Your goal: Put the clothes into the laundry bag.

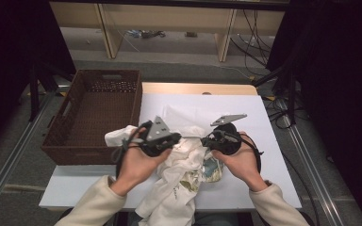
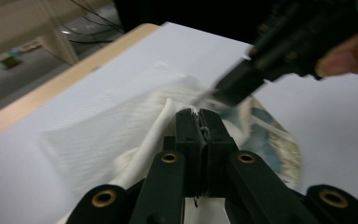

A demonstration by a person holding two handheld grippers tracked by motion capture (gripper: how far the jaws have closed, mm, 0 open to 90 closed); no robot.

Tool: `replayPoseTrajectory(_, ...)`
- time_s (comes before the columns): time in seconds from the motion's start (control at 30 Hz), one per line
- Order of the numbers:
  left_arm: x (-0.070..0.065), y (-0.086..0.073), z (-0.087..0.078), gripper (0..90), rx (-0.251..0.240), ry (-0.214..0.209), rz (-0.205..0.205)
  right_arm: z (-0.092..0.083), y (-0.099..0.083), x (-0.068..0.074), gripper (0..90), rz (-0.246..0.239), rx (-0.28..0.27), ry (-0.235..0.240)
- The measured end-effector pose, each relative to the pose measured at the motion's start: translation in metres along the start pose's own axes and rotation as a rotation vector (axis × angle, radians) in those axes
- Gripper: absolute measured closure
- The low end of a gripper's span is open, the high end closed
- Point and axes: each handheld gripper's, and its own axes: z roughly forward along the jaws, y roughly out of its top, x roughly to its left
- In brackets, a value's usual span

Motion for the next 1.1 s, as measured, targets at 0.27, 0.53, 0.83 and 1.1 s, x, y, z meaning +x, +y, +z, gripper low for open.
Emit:
replayPoseTrajectory(0.27,-0.04,-0.013,0.065,82.4,0.145,-0.151,0.103,-0.003,0.0,-0.004,90.0,-0.004,-0.042,-0.013)
replayPoseTrajectory(0.53,-0.051,-0.025,0.081,46.0,0.173,-0.27,0.161,-0.003,-0.001,-0.006,90.0,-0.018,-0.023,-0.005)
replayPoseTrajectory(0.83,-0.024,0.008,0.016,37.2,0.006,-0.183,0.078,-0.002,0.0,-0.005,90.0,-0.014,-0.016,-0.011)
replayPoseTrajectory(1.1,0.056,-0.036,0.039,32.8,0.172,-0.018,-0.118,-0.001,0.0,-0.004,90.0,-0.026,-0.018,-0.011)
